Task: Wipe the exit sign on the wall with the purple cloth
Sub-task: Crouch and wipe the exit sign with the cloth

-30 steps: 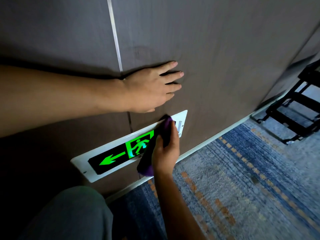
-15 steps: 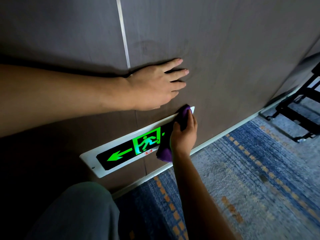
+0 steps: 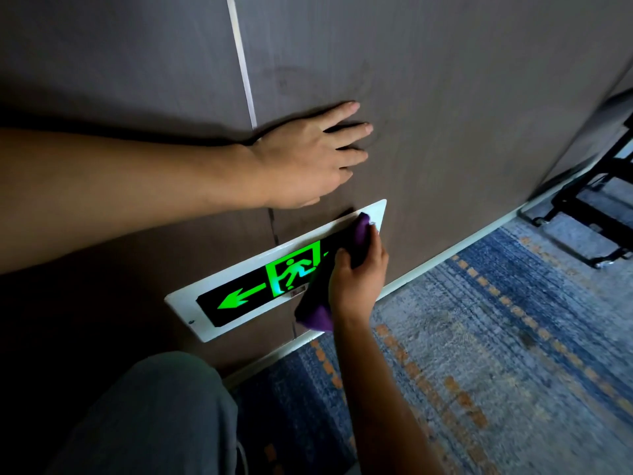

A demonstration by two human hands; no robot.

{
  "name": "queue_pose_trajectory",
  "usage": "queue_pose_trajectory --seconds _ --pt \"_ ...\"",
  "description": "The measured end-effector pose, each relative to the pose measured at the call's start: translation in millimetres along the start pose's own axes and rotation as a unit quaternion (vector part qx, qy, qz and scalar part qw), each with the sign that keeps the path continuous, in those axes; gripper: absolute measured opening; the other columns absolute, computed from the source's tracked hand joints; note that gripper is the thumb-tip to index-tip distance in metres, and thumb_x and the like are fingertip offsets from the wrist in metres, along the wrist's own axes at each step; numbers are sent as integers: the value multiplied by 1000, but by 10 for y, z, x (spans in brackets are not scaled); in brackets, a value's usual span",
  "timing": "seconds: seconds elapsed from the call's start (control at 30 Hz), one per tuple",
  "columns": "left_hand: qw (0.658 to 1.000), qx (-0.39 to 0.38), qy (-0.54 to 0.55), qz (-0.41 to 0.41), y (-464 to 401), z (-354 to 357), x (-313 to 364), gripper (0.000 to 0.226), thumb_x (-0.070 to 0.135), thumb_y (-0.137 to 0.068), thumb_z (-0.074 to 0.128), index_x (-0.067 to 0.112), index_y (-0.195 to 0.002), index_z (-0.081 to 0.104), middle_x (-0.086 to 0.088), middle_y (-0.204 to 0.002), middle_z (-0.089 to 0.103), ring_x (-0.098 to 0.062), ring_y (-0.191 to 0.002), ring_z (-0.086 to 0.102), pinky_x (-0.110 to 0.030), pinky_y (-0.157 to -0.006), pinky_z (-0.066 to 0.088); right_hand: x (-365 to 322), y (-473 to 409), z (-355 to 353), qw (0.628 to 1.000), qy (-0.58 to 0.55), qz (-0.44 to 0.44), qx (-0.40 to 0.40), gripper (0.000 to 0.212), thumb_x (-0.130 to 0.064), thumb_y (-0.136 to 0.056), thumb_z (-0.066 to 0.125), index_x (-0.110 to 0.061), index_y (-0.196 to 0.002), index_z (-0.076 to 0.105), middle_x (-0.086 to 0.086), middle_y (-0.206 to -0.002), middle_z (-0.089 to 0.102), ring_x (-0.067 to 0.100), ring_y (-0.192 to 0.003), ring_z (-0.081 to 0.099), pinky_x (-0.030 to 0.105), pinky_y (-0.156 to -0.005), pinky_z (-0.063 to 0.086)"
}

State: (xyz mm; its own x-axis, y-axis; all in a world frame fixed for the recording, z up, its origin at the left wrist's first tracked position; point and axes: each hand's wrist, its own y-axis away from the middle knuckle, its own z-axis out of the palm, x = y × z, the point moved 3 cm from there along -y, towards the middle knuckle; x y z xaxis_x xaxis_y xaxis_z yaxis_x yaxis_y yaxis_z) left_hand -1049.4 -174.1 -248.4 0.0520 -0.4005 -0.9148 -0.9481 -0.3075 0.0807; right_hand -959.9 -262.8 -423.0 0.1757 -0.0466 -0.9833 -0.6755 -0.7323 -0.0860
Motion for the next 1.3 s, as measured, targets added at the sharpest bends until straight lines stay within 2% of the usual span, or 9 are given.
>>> queue_pose_trajectory --seconds 0.2,0.37,0.5,0.6,0.7,0.83,0.97,1.13,1.3 --pt "1000 5 -1 0 -4 -4 5 59 56 -92 57 26 -143 60 -4 -163 39 -38 -157 21 -63 -127 8 1 -298 -7 999 27 11 -25 67 -14 -94 61 -24 -156 40 2 -153 46 21 -134 53 22 -95 35" --pt "1000 0 3 1 -17 -6 0 57 55 -93 55 25 -142 60 -5 -164 38 -39 -158 19 -64 -126 5 14 -191 110 998 32 -8 -50 67 -12 -93 63 -23 -156 42 0 -160 40 19 -144 43 22 -99 33" --pt "1000 -1 4 1 -29 1 14 56 55 -95 55 26 -142 60 -4 -165 38 -38 -158 19 -63 -127 7 10 16 190 997 57 -36 -50 65 -10 -93 60 -25 -155 44 -2 -162 38 19 -144 43 23 -96 39" --pt "1000 -5 0 -3 -22 12 12 58 58 -95 55 27 -143 59 -3 -166 35 -38 -158 17 -63 -127 7 -10 232 254 995 64 -48 -66 66 -9 -93 60 -26 -155 44 -2 -163 36 21 -144 44 36 -107 48" --pt "1000 -9 -3 -2 -23 -7 11 59 59 -95 55 27 -144 58 -3 -167 34 -38 -159 16 -63 -127 7 -27 416 324 993 82 -56 -65 66 -12 -94 60 -27 -156 43 -2 -163 36 21 -144 43 42 -106 51" --pt "1000 -12 -1 -1 -26 -29 1 58 58 -95 56 27 -144 58 -3 -167 34 -38 -158 17 -63 -127 8 -26 650 376 989 92 -81 -83 64 -13 -94 61 -26 -154 45 -3 -162 38 21 -141 46 40 -104 53" --pt "1000 -21 2 1 -39 -38 2 57 59 -95 56 29 -144 58 -1 -167 33 -37 -159 15 -64 -127 8 -17 669 292 984 92 -102 -113 64 -14 -90 64 -28 -151 50 -5 -157 45 20 -135 53 31 -100 49" --pt "999 -24 27 4 -23 -28 -12 51 52 -93 61 28 -138 63 -2 -165 38 -37 -158 17 -64 -126 5 -88 224 38 994 67 -76 -42 60 -15 -90 66 -24 -149 53 1 -145 58 23 -124 60 20 -87 36" --pt "999 -33 29 -2 133 -93 73 51 38 -95 45 20 -139 63 -9 -166 35 -42 -158 16 -63 -126 4 -175 -109 54 996 78 -42 -32 59 -15 -94 60 -26 -151 49 1 -154 49 25 -130 55 26 -88 38"
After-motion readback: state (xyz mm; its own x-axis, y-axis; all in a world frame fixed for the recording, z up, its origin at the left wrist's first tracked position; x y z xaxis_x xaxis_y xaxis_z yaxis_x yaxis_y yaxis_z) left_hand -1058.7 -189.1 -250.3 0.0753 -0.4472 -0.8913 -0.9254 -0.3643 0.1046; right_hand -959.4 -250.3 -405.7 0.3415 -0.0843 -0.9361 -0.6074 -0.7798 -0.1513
